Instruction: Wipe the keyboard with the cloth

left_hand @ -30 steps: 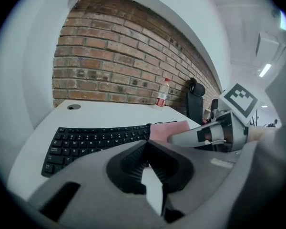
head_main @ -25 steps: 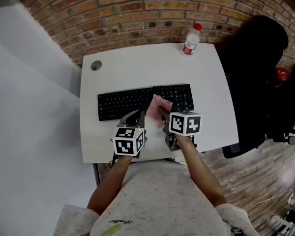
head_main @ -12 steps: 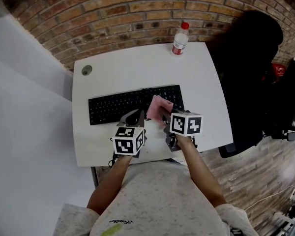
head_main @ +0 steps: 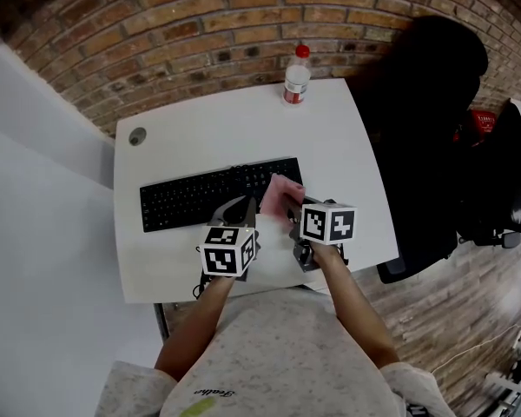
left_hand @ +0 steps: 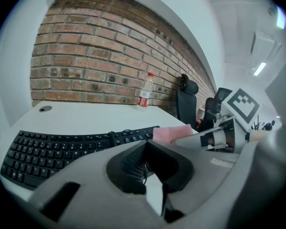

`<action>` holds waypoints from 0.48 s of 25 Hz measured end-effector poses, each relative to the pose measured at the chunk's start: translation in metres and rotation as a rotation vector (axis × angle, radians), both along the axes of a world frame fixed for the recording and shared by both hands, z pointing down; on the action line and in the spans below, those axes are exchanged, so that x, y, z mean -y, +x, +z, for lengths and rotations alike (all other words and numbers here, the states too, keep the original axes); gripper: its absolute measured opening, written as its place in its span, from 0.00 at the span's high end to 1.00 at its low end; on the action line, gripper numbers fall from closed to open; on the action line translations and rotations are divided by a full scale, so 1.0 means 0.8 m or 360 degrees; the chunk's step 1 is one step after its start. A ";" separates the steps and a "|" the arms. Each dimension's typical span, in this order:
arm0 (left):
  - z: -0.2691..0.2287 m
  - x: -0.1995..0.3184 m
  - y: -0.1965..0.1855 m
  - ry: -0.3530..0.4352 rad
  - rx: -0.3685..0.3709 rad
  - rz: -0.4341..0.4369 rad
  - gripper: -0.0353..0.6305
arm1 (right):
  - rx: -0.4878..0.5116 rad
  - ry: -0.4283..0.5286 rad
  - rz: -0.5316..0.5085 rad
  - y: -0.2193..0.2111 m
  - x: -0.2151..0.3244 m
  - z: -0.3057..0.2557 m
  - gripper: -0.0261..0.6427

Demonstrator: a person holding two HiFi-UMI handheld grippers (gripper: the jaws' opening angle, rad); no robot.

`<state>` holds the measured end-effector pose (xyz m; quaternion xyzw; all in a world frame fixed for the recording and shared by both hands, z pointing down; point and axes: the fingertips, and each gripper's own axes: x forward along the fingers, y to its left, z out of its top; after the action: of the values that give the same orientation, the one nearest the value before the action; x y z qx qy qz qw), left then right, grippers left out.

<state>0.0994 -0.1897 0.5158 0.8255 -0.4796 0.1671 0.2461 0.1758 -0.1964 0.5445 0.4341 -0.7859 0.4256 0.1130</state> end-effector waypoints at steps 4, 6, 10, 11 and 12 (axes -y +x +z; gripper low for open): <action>-0.002 0.004 0.022 0.0012 0.0005 0.0010 0.96 | -0.0015 0.0007 0.0006 0.024 0.001 0.000 0.93; -0.004 0.005 0.033 0.0022 0.0013 0.0021 0.96 | -0.0013 0.0011 0.0019 0.037 0.001 0.001 0.93; -0.006 0.006 0.042 0.0026 0.0014 0.0010 0.96 | -0.0011 0.0014 0.0042 0.059 0.001 0.004 0.93; -0.006 0.007 0.043 0.0026 0.0013 0.0003 0.96 | -0.0009 0.0013 0.0046 0.064 0.000 0.004 0.93; -0.008 0.007 0.044 0.0029 0.0014 -0.0005 0.96 | -0.0006 0.0012 0.0048 0.069 0.000 0.003 0.93</action>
<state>0.1344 -0.1957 0.5097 0.8262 -0.4835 0.1660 0.2369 0.2310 -0.1968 0.5467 0.4472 -0.7807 0.4234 0.1064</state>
